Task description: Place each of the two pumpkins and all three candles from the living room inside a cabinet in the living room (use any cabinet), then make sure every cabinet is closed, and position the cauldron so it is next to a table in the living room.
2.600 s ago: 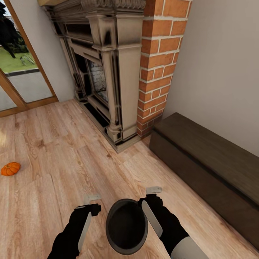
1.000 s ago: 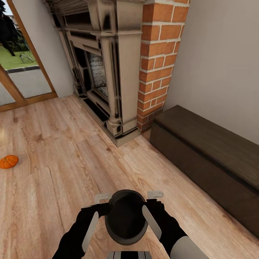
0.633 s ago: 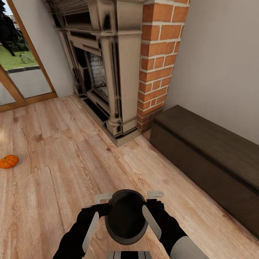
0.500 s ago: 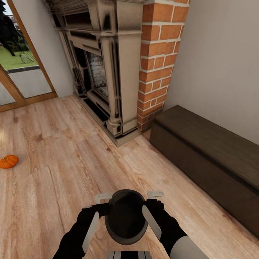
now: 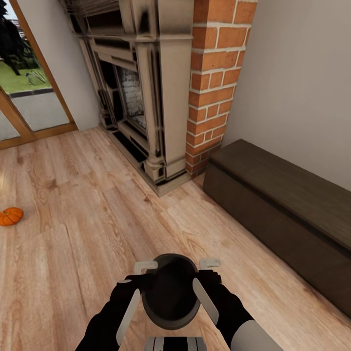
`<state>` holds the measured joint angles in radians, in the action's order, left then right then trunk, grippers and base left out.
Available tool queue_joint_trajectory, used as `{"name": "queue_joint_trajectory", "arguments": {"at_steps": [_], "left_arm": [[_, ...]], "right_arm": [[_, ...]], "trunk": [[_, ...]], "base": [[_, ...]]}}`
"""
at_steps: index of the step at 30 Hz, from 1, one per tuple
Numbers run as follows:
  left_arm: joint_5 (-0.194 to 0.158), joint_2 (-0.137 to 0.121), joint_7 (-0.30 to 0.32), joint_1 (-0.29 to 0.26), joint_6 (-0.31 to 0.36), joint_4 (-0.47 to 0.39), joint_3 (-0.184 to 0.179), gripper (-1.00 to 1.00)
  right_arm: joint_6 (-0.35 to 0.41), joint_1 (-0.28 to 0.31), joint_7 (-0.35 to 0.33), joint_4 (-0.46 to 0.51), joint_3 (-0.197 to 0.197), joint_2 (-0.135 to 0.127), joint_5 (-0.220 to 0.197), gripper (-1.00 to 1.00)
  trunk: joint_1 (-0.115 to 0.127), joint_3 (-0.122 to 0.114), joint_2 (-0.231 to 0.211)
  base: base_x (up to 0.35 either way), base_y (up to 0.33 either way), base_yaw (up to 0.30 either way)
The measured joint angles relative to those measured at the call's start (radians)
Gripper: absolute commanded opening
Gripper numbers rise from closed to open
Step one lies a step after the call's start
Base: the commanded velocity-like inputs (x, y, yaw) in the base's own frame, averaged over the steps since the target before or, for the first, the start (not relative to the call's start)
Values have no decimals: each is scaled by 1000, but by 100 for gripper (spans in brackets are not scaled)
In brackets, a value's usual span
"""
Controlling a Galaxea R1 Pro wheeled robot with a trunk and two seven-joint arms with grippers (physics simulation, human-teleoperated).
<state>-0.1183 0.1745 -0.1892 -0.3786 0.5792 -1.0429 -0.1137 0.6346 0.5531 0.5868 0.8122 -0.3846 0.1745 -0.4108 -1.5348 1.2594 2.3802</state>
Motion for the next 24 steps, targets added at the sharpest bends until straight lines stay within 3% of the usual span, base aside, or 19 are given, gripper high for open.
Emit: {"name": "queue_joint_trajectory", "arguments": {"at_steps": [17, 24], "left_arm": [[-1, 0, -3, 0, -1, 1, -2, 100], [-2, 0, -3, 0, -5, 3, -2, 100]], "right_arm": [[-3, 0, -2, -2, 0, 0, 5, 100], [-84, 24, -1, -75, -1, 0, 4, 100]], "trunk": [[-65, 53, 119], [-69, 80, 121]], "base": [[0, 0, 0], [0, 0, 0]]}}
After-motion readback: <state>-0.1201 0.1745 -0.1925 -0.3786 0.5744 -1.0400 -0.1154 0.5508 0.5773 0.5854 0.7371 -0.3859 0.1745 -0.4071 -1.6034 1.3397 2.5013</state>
